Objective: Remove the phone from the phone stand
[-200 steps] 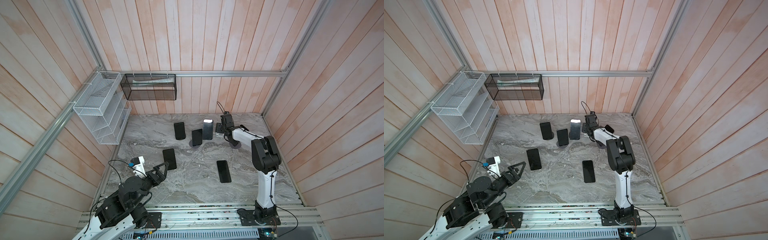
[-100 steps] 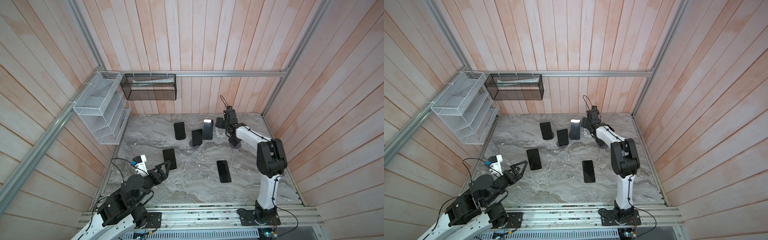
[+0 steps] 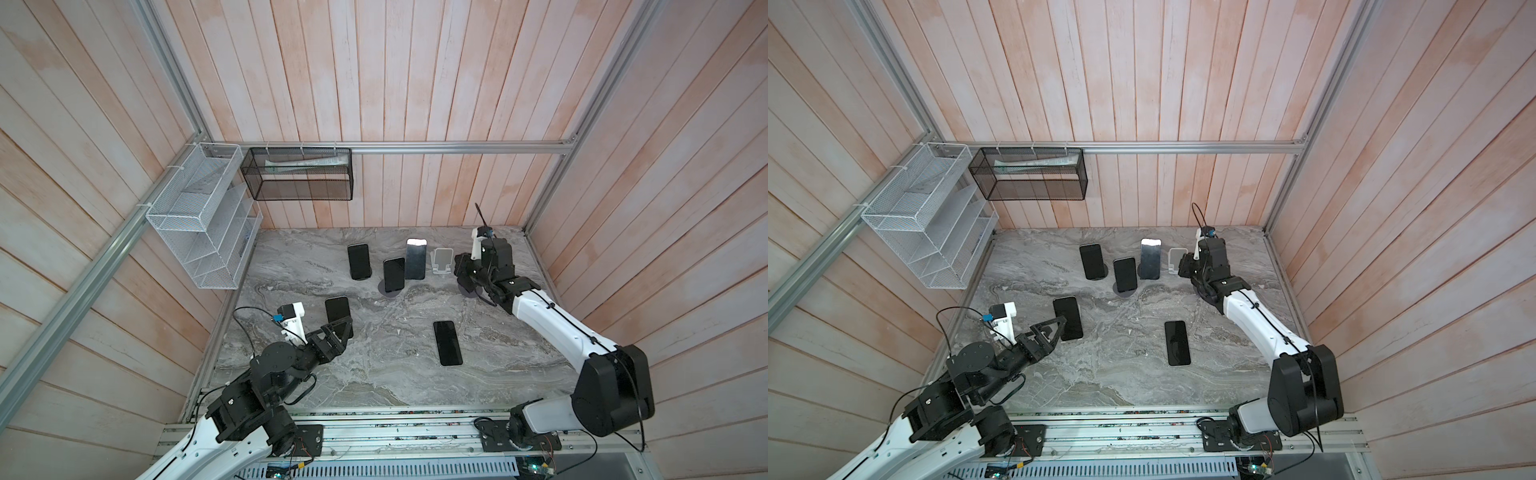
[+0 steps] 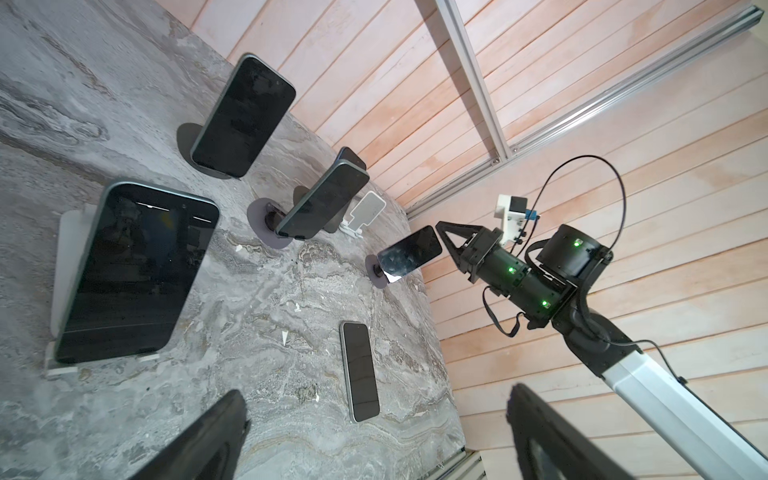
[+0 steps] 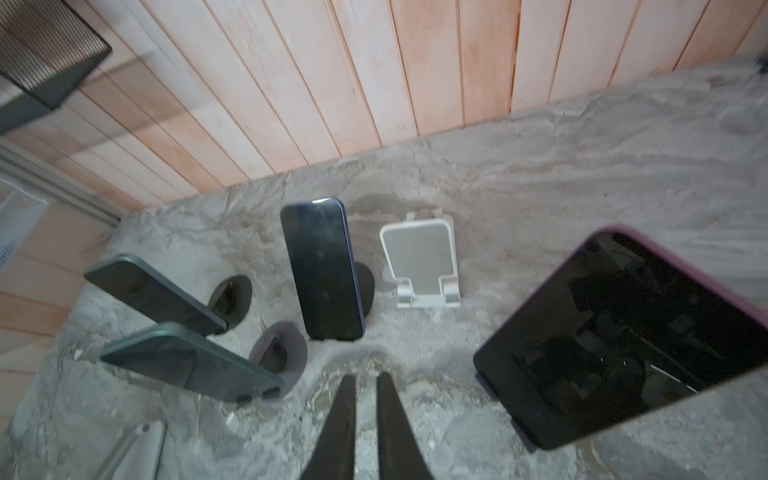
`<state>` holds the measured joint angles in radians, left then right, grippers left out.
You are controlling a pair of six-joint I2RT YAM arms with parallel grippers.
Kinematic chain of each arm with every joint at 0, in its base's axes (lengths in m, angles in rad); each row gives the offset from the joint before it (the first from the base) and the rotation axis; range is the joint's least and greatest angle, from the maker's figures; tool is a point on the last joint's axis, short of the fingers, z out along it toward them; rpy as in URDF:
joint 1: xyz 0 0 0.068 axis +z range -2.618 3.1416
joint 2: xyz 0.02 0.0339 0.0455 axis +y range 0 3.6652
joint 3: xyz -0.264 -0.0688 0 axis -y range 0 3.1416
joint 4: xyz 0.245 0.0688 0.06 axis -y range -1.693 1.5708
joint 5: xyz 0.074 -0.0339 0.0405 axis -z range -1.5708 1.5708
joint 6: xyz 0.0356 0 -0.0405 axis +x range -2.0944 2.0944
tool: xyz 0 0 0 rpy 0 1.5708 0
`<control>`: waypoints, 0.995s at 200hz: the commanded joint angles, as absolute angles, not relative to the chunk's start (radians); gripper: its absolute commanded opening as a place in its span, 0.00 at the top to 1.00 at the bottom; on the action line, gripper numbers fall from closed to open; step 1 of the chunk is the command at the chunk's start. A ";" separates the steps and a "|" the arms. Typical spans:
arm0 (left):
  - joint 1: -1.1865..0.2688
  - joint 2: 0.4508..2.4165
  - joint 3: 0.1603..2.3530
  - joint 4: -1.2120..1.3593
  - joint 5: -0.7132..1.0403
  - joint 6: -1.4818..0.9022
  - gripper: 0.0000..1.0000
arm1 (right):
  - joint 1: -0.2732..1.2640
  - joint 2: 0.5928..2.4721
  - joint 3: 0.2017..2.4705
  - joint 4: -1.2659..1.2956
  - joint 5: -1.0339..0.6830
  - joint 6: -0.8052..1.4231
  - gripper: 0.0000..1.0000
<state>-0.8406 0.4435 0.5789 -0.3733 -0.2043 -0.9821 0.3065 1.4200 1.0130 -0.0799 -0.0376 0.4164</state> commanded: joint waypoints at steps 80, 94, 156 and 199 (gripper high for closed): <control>-0.839 0.537 0.486 -0.116 -0.031 -1.036 0.02 | 0.236 1.496 0.942 -0.187 -0.198 0.364 1.00; -0.839 0.522 0.478 -0.132 -0.036 -1.038 0.02 | 0.235 1.525 0.958 -0.192 -0.176 0.359 1.00; -0.839 0.418 0.454 -0.208 -0.082 -1.050 0.02 | 0.242 1.588 0.970 -0.172 -0.035 0.372 1.00; -0.839 0.397 0.433 -0.235 -0.101 -1.054 0.02 | 0.257 1.587 0.932 -0.166 0.060 0.365 1.00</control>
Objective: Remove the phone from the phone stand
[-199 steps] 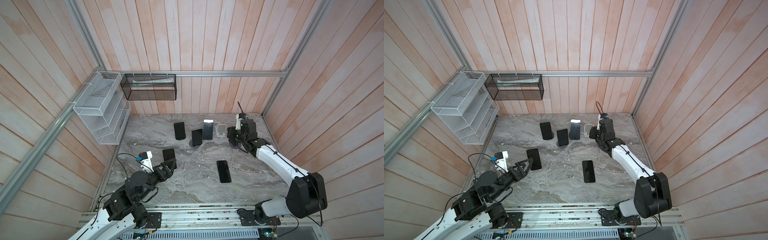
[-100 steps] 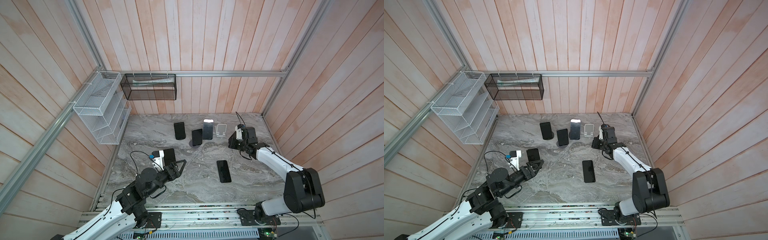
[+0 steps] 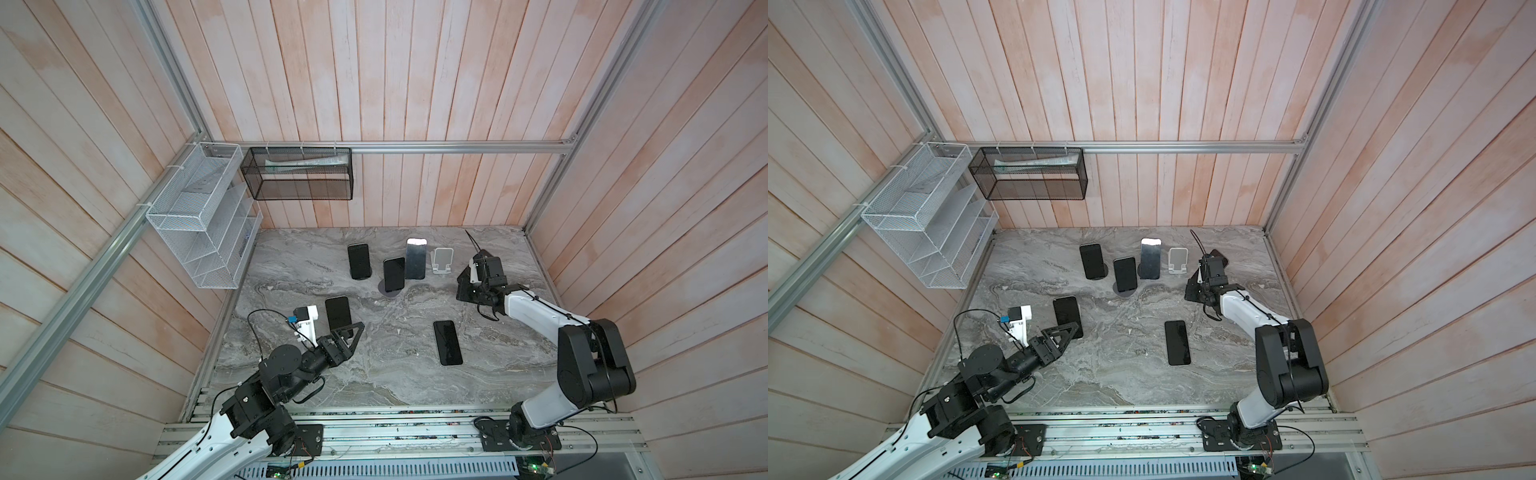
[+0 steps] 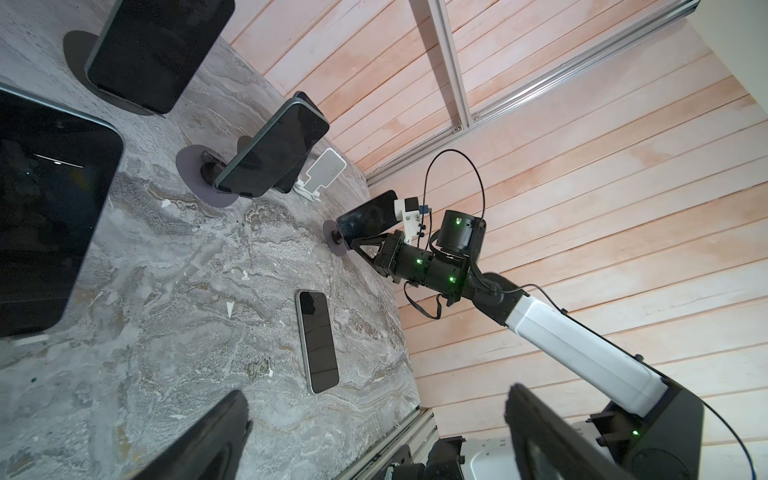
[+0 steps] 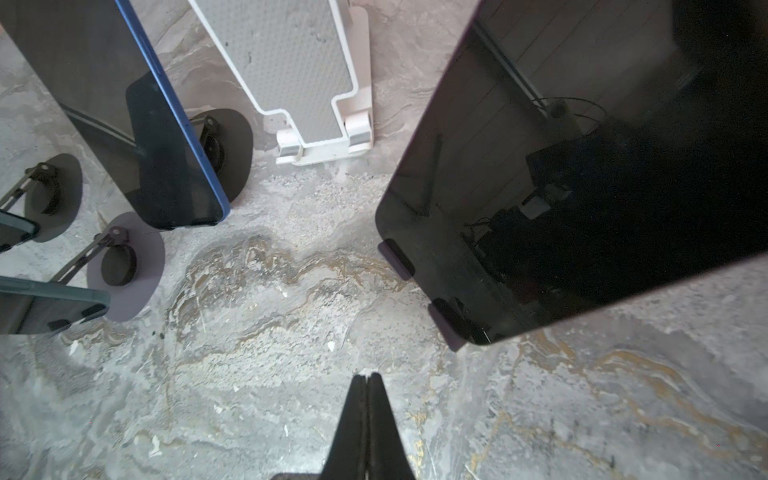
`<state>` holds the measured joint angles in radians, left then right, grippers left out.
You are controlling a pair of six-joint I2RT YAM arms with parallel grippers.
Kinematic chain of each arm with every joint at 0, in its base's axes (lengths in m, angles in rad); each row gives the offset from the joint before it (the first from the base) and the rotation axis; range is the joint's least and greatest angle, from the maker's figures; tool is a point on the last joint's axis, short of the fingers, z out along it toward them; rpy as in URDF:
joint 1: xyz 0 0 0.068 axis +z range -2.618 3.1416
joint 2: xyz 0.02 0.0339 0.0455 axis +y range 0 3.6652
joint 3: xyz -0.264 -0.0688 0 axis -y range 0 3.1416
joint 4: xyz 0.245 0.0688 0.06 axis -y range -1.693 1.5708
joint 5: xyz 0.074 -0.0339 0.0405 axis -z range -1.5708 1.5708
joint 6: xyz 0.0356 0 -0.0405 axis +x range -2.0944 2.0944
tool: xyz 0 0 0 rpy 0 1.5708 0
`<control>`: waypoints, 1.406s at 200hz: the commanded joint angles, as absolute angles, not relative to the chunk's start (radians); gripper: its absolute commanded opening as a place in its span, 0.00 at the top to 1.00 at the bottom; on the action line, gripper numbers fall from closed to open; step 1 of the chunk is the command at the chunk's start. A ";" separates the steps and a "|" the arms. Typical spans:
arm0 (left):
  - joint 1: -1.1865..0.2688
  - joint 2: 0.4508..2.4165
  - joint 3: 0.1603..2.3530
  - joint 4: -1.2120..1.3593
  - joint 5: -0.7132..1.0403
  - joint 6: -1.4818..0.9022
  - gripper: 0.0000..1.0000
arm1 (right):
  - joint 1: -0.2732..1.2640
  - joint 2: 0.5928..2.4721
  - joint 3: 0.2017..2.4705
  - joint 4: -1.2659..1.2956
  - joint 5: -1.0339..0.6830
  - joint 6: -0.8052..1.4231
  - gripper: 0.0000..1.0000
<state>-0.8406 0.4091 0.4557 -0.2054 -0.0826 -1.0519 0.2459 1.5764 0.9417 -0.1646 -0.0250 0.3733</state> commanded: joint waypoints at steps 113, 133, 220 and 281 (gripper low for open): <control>-0.839 0.395 0.433 -0.240 -0.115 -1.047 0.02 | 0.279 1.636 0.938 -0.145 0.147 0.351 1.00; -0.839 0.395 0.432 -0.241 -0.117 -1.046 0.02 | 0.282 1.646 0.943 -0.143 0.166 0.351 1.00; -0.839 0.379 0.438 -0.252 -0.112 -1.029 0.02 | 0.282 1.666 0.944 -0.152 0.259 0.336 1.00; -0.840 0.371 0.451 -0.277 -0.127 -1.026 0.02 | 0.281 1.673 0.957 -0.156 0.310 0.336 1.00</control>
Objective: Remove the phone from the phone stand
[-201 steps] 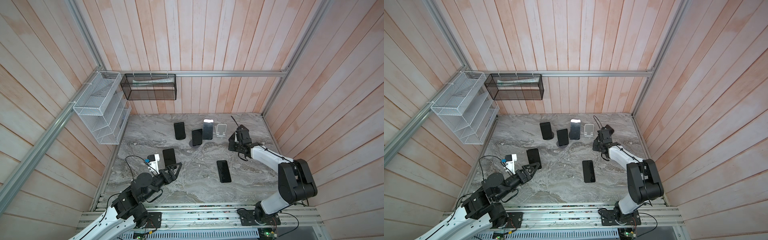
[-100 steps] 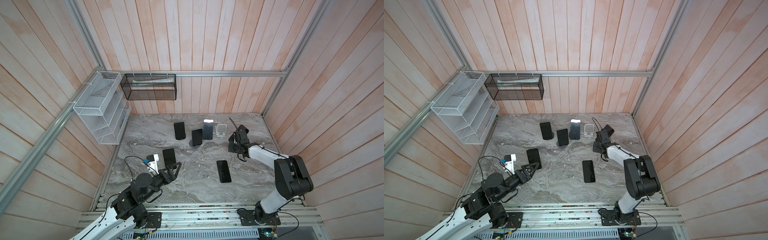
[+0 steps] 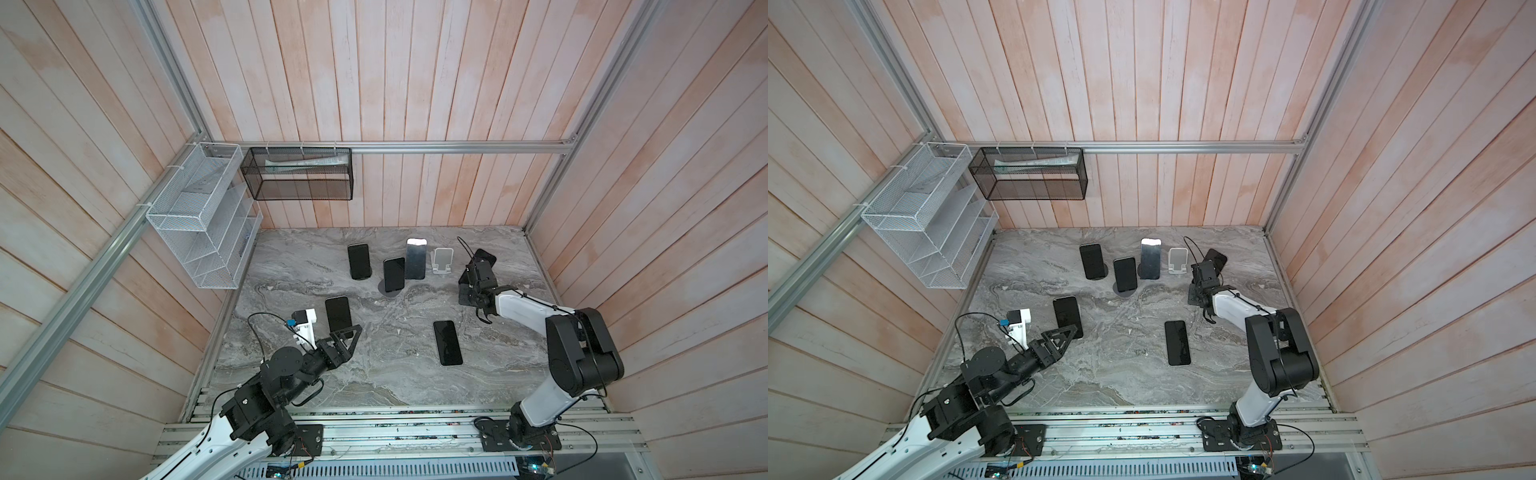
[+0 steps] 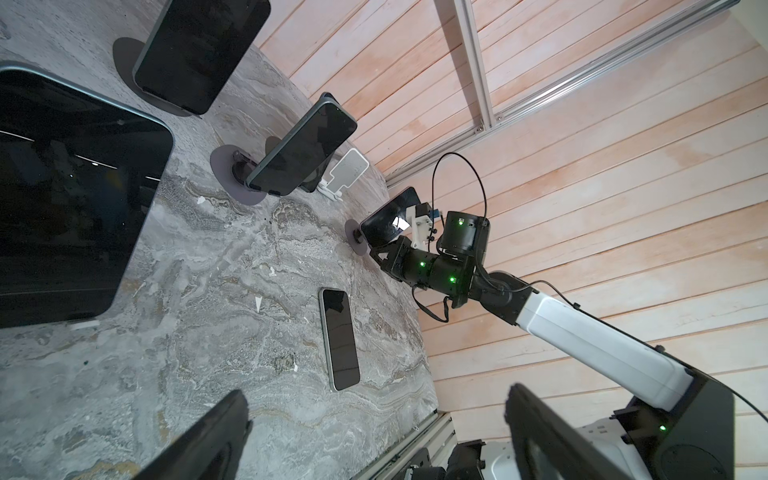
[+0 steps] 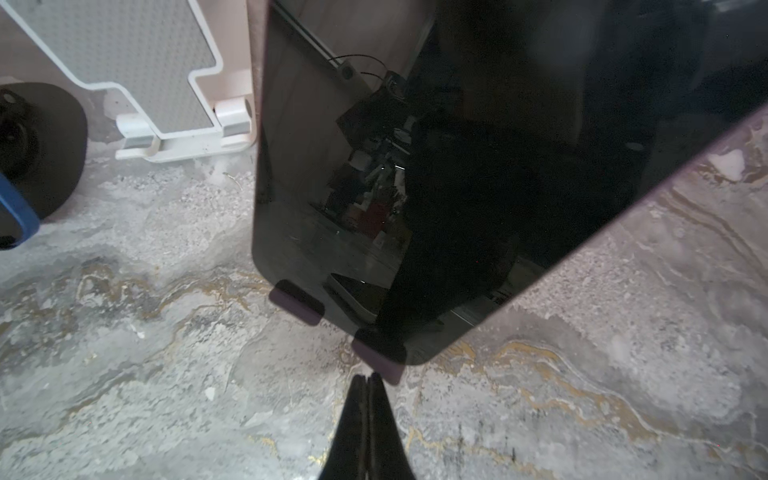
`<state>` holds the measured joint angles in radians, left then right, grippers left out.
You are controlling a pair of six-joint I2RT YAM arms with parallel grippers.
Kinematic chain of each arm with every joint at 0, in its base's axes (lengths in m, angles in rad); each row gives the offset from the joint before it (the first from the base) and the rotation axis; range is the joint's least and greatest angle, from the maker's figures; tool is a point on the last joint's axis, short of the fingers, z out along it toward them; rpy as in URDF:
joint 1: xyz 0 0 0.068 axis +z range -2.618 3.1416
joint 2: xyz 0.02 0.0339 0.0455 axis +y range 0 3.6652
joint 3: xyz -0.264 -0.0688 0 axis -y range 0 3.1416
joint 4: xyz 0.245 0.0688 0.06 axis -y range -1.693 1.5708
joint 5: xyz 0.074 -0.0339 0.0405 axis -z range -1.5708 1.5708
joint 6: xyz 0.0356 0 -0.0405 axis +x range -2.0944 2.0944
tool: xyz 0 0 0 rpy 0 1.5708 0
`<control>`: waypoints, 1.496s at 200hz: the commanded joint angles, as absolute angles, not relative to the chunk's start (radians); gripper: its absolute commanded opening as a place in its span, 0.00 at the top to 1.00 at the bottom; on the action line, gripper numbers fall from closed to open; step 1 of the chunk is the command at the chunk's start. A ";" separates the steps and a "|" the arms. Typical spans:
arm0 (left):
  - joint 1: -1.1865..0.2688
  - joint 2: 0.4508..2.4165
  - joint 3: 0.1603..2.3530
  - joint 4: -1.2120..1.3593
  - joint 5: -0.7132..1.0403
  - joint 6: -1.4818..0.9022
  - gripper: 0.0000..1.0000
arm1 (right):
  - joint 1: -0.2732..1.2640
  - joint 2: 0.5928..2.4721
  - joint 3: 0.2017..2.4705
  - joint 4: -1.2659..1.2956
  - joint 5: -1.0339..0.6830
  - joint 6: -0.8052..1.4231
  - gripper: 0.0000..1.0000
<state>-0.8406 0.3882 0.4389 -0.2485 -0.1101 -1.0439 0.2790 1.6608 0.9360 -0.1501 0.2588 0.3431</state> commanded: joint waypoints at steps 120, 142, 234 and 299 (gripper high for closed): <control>-0.839 0.368 0.477 -0.298 -0.127 -1.019 0.02 | 0.255 1.661 0.942 -0.151 0.341 0.332 1.00; -0.839 0.373 0.479 -0.301 -0.127 -1.017 0.02 | 0.235 1.654 0.938 -0.151 0.329 0.330 1.00; -0.839 0.367 0.483 -0.318 -0.135 -1.015 0.02 | 0.196 1.640 0.937 -0.152 0.333 0.323 1.00; -0.839 0.350 0.480 -0.335 -0.139 -1.015 0.02 | 0.180 1.597 0.935 -0.177 0.282 0.345 1.00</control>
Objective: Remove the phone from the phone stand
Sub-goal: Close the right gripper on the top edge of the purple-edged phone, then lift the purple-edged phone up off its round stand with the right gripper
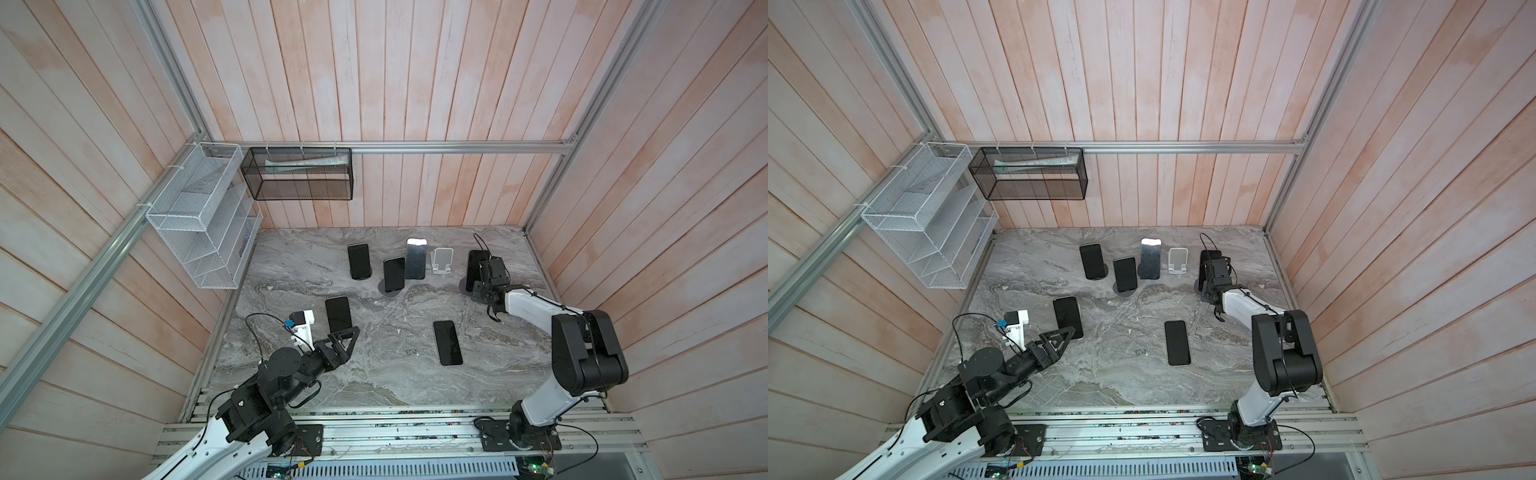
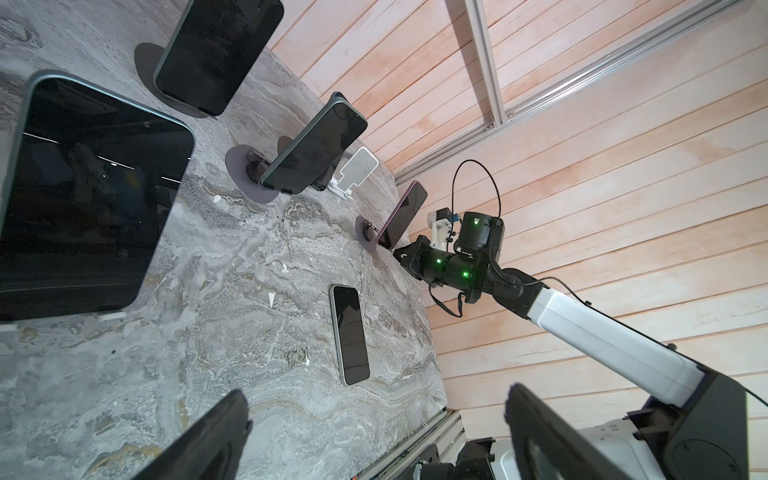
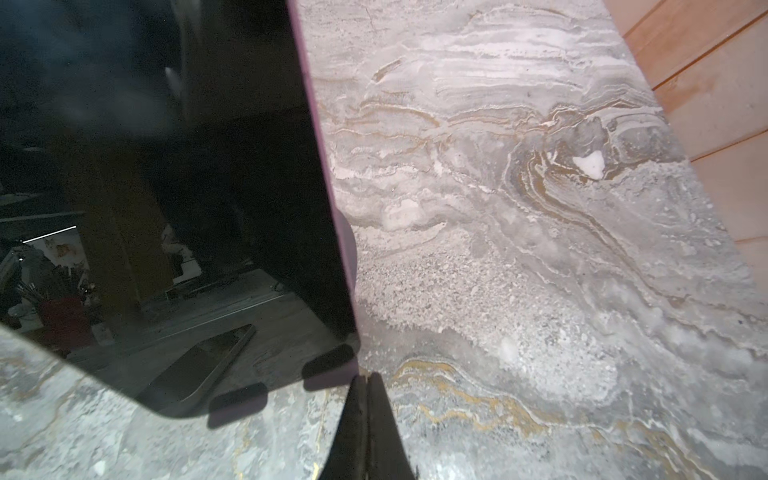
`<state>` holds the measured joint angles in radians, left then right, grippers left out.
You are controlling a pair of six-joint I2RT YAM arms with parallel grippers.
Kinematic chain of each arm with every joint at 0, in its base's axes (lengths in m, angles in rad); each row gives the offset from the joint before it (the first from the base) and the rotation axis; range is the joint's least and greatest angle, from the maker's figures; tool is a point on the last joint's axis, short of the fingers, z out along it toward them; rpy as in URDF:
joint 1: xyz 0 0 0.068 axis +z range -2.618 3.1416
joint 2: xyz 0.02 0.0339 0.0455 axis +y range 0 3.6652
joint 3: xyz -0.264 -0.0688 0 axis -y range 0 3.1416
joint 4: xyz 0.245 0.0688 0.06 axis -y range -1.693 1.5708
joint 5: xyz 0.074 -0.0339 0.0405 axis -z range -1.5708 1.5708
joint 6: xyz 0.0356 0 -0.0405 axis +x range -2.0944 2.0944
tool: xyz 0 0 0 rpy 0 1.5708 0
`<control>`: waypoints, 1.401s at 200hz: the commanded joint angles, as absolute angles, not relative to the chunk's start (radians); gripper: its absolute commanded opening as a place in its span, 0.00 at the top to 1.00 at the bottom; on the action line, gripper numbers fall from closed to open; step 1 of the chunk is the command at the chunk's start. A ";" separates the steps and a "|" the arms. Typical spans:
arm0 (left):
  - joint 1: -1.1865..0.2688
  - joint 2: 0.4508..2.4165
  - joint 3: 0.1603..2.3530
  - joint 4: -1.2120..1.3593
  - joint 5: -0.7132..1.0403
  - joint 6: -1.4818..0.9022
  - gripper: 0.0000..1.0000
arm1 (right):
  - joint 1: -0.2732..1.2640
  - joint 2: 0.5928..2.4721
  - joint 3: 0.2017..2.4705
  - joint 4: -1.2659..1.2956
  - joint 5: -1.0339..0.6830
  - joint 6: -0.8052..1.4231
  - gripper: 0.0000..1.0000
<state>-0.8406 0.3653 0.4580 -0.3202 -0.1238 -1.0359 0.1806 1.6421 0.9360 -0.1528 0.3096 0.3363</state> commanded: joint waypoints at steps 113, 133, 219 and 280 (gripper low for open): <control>-0.839 0.371 0.514 -0.321 -0.096 -0.934 0.00 | 0.192 1.470 1.188 -0.347 0.217 0.237 0.14; -0.839 0.399 0.560 -0.370 -0.081 -0.894 0.00 | 0.190 1.535 1.274 -0.372 0.218 0.213 0.06; -0.839 0.480 0.614 -0.415 0.007 -0.828 0.00 | 0.137 1.782 1.539 -0.481 0.131 0.151 0.02; -0.839 0.489 0.629 -0.416 -0.014 -0.835 0.00 | 0.118 1.820 1.542 -0.474 0.067 0.111 0.02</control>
